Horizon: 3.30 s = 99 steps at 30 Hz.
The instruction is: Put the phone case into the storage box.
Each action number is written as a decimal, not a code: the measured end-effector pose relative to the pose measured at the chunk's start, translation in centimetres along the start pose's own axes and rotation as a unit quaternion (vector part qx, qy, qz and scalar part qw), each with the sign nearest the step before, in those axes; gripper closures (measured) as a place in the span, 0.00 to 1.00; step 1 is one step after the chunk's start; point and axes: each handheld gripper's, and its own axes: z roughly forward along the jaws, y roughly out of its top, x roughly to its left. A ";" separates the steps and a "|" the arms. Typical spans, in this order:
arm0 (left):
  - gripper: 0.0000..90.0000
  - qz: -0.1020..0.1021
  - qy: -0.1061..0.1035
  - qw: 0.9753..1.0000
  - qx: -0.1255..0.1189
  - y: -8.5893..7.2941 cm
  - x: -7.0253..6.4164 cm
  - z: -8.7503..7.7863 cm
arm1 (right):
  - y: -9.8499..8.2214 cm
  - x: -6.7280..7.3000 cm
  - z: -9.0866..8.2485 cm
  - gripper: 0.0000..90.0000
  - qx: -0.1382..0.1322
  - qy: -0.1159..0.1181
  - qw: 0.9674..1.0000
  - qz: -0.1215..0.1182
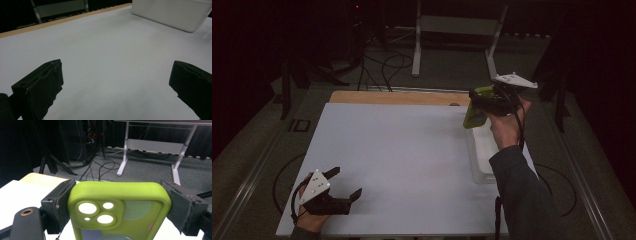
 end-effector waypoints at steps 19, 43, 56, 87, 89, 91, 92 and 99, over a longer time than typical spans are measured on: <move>0.00 0.008 -0.005 1.000 0.002 -0.2 -0.2 0.2 | 0.6 -1.0 0.8 0.18 0.001 -0.023 1.000 0.007; 0.00 0.014 -0.006 1.000 0.005 -0.1 -0.6 0.4 | 1.1 -2.9 1.7 0.18 0.005 -0.052 0.998 0.022; 0.00 0.017 -0.005 1.000 0.005 -0.1 -0.7 0.4 | 0.9 -3.9 2.7 0.18 0.014 -0.068 0.997 0.023; 0.00 0.019 0.000 1.000 0.003 0.0 -0.7 0.2 | 0.0 -4.8 5.5 0.18 0.036 -0.092 0.995 0.033; 0.00 0.019 0.000 1.000 0.002 0.0 -0.7 0.2 | -0.1 -4.8 5.7 0.18 0.038 -0.093 0.994 0.030; 0.00 0.019 0.000 1.000 0.002 0.0 -0.7 0.2 | -0.1 -4.8 5.8 0.18 0.039 -0.095 0.994 0.027; 0.00 0.019 0.000 1.000 0.002 0.0 -0.7 0.2 | -0.2 -4.8 5.9 0.18 0.041 -0.095 0.994 0.026; 0.00 0.019 -0.001 1.000 0.002 0.0 -0.8 0.3 | -0.4 -4.4 6.6 0.18 0.043 -0.092 0.995 0.019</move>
